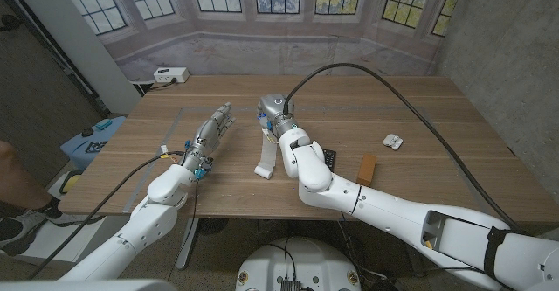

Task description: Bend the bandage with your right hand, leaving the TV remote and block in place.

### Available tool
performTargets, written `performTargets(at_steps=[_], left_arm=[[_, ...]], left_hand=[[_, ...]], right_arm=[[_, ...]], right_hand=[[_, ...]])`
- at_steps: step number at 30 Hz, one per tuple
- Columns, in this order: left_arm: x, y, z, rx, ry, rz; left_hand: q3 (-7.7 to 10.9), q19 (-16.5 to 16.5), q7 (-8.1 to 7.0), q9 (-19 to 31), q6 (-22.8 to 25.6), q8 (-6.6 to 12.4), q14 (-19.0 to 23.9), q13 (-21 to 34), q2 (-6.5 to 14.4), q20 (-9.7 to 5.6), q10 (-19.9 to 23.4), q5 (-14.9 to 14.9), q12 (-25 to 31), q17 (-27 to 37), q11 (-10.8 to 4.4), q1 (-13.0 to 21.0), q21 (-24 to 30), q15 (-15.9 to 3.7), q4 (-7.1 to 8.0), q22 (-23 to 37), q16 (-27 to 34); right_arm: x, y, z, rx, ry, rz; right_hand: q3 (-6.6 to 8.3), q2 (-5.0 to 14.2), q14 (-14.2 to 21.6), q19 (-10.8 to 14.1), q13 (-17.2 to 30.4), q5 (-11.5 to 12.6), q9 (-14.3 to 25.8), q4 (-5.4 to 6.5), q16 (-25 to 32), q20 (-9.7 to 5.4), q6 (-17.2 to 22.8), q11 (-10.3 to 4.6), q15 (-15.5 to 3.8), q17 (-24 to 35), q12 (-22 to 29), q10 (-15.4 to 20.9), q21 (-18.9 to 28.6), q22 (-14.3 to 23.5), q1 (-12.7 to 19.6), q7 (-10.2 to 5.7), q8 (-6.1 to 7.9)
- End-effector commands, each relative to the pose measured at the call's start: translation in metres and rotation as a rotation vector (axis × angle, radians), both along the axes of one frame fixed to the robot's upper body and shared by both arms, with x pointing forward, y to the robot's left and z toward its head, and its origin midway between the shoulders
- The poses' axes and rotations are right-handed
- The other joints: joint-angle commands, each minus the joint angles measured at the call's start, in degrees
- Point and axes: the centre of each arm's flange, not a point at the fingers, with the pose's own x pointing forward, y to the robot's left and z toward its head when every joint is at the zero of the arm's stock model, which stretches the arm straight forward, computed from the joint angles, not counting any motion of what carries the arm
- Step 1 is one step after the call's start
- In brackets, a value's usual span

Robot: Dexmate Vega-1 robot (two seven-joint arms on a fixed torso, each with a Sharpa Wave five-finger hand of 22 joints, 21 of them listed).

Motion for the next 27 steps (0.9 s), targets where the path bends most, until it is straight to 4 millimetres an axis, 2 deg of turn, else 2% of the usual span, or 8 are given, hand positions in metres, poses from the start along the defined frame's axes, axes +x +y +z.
performTargets(at_steps=[1,17,27], left_arm=[[0.003,-0.001,0.002,0.001,-0.005,-0.003],[0.000,0.001,0.002,0.009,-0.003,0.007],[-0.006,-0.002,0.000,0.011,-0.002,0.014]], left_hand=[[-0.29,0.64,-0.07,0.08,-0.12,0.00,0.12,0.31,-0.01,0.03,0.18,0.11,-0.15,0.17,-0.20,0.47,-0.19,0.47,-0.08,0.31,0.11],[-0.37,0.62,-0.05,0.08,-0.07,0.01,0.05,0.31,0.01,0.03,0.19,0.11,-0.15,0.18,-0.25,0.51,-0.22,0.45,-0.08,0.31,0.09],[-0.40,0.63,-0.06,0.08,-0.02,0.03,0.05,0.31,0.02,0.04,0.15,0.11,-0.16,0.18,-0.27,0.54,-0.23,0.43,-0.09,0.31,0.09]], right_arm=[[-0.006,0.002,-0.006,0.011,0.018,0.004],[-0.006,0.004,-0.023,0.006,0.038,0.030],[-0.010,-0.004,-0.030,0.005,0.044,0.041]], right_hand=[[-0.25,-0.12,0.50,0.52,0.16,0.25,0.29,-0.08,0.38,-4.14,0.60,-0.05,-8.40,0.17,0.32,0.25,-0.11,0.23,0.45,0.10,-0.03],[-0.57,-0.02,0.61,0.55,0.15,0.28,0.33,0.02,0.45,-3.97,0.72,0.04,-8.40,0.24,0.33,0.40,-0.10,0.23,0.44,0.10,-0.12],[-0.77,0.03,0.71,0.63,0.11,0.29,0.35,0.07,0.51,-4.01,0.77,0.14,-8.41,0.28,0.33,0.51,-0.08,0.23,0.42,0.15,-0.18]])
